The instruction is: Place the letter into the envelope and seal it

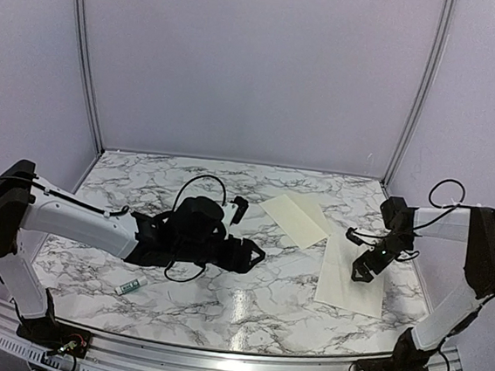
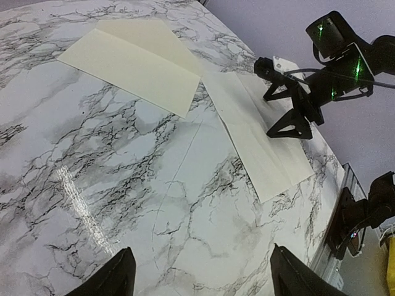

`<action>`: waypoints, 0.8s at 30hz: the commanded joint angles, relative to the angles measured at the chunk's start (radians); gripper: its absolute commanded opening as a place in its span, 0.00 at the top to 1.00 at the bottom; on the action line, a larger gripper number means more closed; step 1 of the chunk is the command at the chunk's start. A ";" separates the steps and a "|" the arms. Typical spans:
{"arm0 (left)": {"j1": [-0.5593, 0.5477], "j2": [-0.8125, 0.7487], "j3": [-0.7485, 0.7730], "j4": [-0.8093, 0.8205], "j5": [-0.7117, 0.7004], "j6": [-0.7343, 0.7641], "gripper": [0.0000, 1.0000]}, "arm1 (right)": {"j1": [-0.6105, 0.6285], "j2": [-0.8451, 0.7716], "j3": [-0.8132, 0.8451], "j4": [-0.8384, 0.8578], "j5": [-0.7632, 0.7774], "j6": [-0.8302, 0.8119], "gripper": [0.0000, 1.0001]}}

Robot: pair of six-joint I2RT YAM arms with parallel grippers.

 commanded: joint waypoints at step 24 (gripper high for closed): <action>0.044 0.149 0.046 0.038 0.098 -0.199 0.14 | 0.262 -0.284 0.091 -0.194 -0.115 0.053 0.02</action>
